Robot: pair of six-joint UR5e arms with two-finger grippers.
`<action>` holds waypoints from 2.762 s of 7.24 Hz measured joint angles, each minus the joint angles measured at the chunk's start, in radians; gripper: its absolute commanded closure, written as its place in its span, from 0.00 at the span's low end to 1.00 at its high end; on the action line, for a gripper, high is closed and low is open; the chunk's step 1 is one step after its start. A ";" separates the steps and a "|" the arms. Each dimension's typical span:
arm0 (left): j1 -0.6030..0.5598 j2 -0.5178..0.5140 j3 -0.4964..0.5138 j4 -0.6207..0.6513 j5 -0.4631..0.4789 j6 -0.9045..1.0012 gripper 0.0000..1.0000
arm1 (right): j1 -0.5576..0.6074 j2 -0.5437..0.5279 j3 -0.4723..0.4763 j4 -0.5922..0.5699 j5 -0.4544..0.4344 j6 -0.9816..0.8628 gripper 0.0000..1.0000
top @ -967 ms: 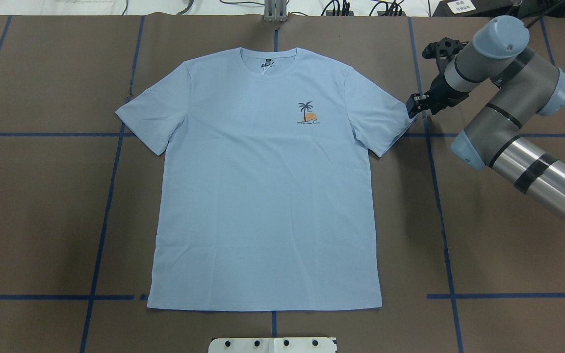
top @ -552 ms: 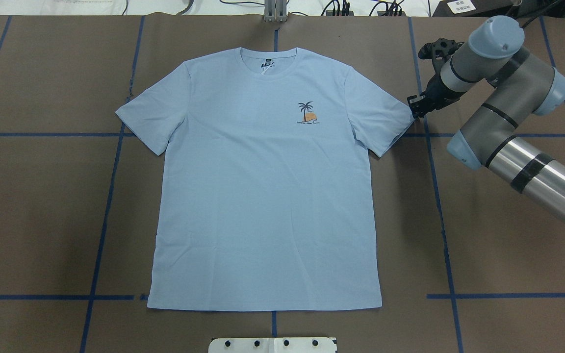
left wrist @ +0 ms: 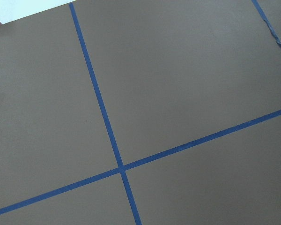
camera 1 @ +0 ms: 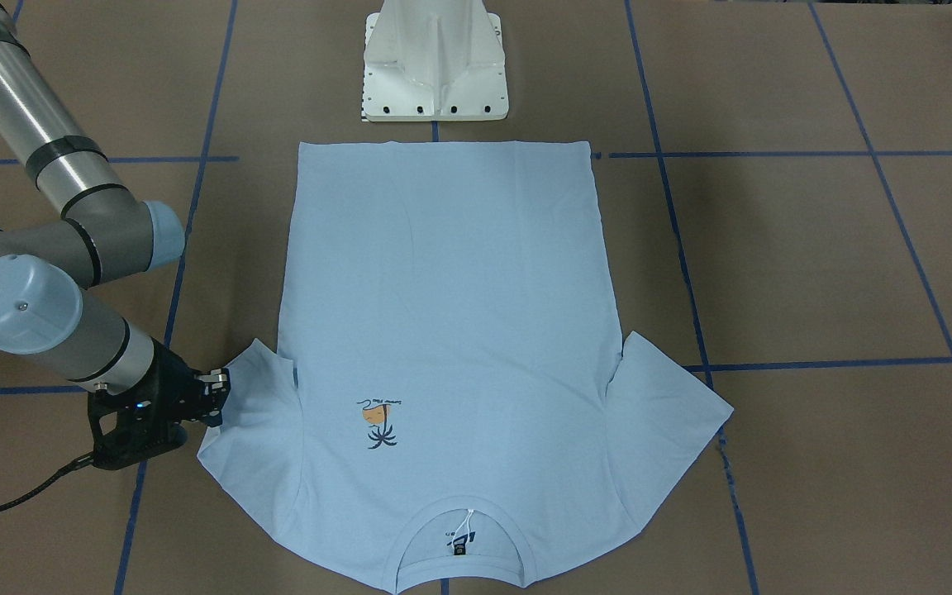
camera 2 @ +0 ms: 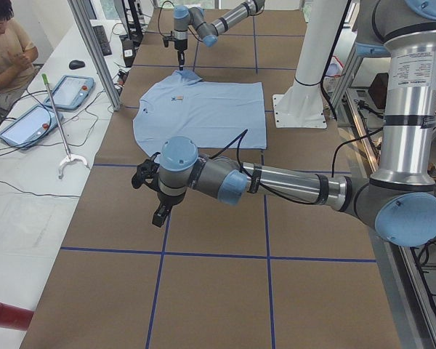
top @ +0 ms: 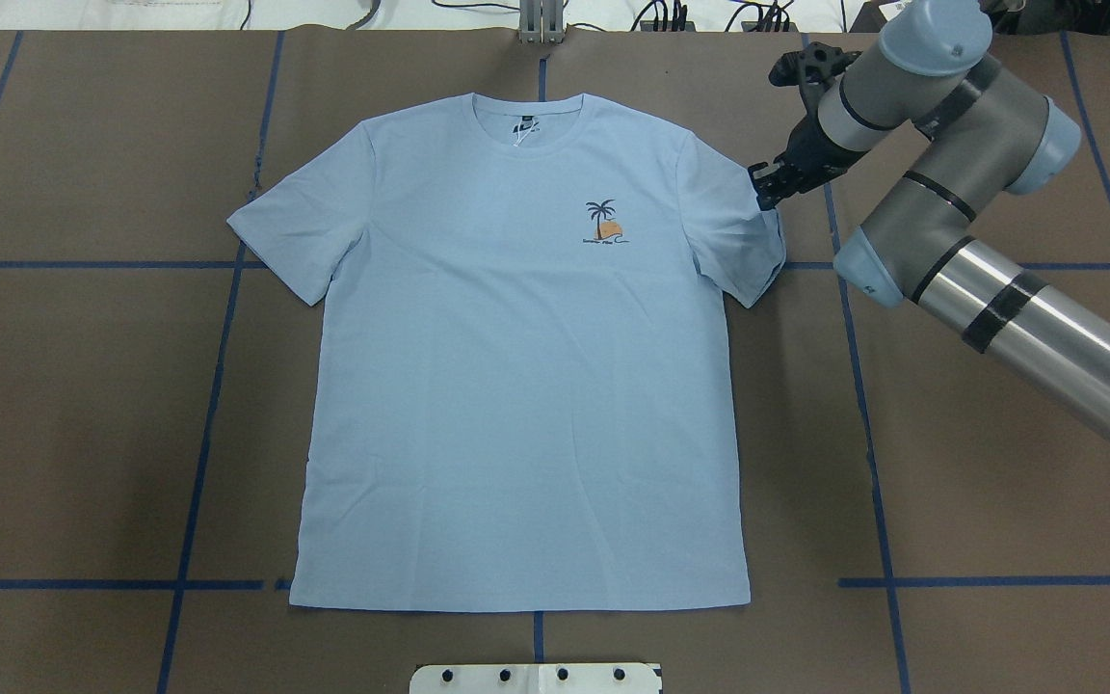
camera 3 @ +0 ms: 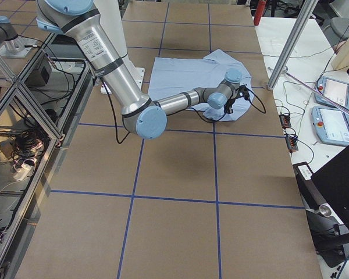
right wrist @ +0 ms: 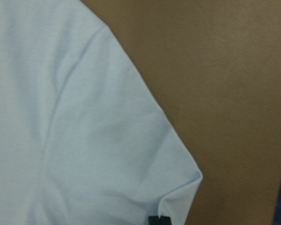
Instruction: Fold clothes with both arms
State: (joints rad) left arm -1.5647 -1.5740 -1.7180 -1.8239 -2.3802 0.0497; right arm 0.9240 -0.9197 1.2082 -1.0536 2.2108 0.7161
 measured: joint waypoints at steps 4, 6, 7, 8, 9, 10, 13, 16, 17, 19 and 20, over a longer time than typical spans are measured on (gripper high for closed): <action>0.003 -0.027 -0.002 -0.019 -0.005 -0.034 0.00 | -0.068 0.182 -0.108 -0.005 -0.060 0.163 1.00; 0.004 -0.030 -0.003 -0.034 -0.012 -0.038 0.00 | -0.098 0.231 -0.150 -0.003 -0.108 0.208 0.01; 0.004 -0.030 -0.004 -0.037 -0.020 -0.037 0.00 | -0.108 0.237 -0.153 0.000 -0.124 0.218 0.00; 0.004 -0.030 -0.004 -0.042 -0.025 -0.037 0.00 | -0.112 0.240 -0.152 0.003 -0.136 0.221 0.00; 0.004 -0.030 -0.004 -0.049 -0.027 -0.037 0.00 | -0.113 0.242 -0.146 0.007 -0.143 0.222 0.00; 0.005 -0.031 -0.003 -0.053 -0.028 -0.038 0.00 | -0.114 0.240 -0.134 0.015 -0.145 0.223 0.00; 0.004 -0.041 0.005 -0.056 -0.043 -0.045 0.00 | -0.110 0.229 -0.098 0.053 -0.185 0.217 0.00; 0.004 -0.042 0.011 -0.054 -0.108 -0.079 0.00 | -0.110 0.181 -0.009 0.065 -0.203 0.213 0.00; 0.004 -0.043 0.012 -0.055 -0.112 -0.088 0.00 | -0.110 0.157 0.030 0.067 -0.204 0.213 0.00; 0.006 -0.045 0.010 -0.054 -0.114 -0.101 0.00 | -0.106 0.097 0.116 0.064 -0.200 0.217 0.00; 0.023 -0.054 0.009 -0.062 -0.110 -0.124 0.00 | -0.099 0.026 0.192 0.059 -0.190 0.216 0.00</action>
State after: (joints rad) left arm -1.5418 -1.6279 -1.7094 -1.8856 -2.4903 -0.0745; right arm 0.8247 -0.8941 1.3998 -0.9942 2.0206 0.9319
